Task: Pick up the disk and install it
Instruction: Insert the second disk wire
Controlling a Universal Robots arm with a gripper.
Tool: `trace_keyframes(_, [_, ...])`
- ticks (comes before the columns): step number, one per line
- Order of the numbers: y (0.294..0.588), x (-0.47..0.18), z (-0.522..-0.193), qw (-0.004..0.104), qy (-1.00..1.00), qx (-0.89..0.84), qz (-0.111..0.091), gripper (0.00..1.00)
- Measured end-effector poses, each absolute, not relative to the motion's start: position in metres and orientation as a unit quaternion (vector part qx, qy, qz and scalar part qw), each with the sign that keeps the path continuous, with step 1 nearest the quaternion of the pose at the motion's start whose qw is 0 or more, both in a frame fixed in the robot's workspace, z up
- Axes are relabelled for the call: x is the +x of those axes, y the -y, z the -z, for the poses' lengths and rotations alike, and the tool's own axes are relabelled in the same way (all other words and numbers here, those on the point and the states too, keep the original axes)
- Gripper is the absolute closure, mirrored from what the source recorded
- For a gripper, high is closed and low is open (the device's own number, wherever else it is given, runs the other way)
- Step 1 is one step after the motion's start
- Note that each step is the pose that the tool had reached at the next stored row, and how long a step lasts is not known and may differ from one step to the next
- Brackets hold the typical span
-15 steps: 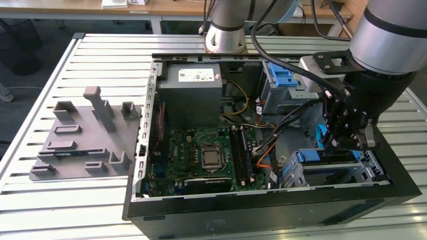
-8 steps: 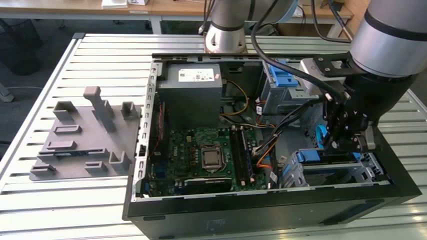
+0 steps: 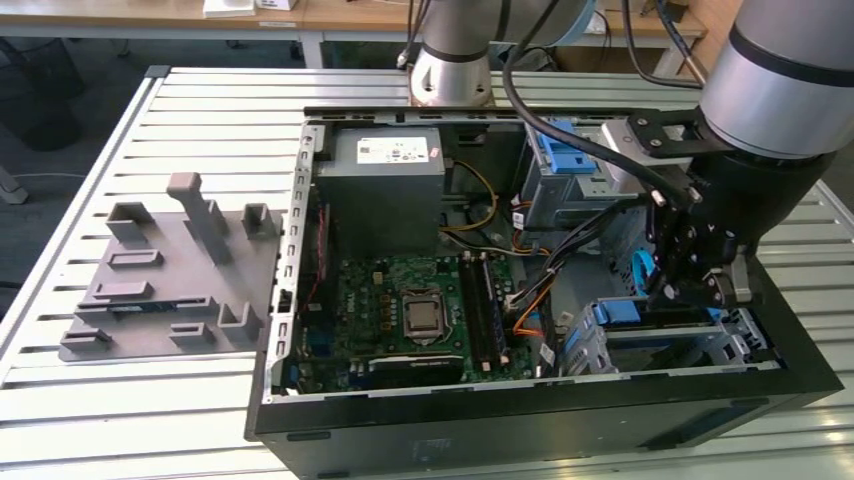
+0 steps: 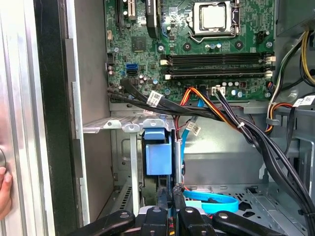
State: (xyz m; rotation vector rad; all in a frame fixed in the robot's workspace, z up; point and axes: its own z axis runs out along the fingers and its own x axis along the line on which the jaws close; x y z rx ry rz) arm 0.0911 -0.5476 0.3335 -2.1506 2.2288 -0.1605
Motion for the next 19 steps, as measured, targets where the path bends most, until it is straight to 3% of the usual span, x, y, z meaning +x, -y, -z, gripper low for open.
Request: trace_keyframes(19, [0.5482, 0.0928, -0.3305, 0.02, -0.719, -0.693, 0.052, 0.84])
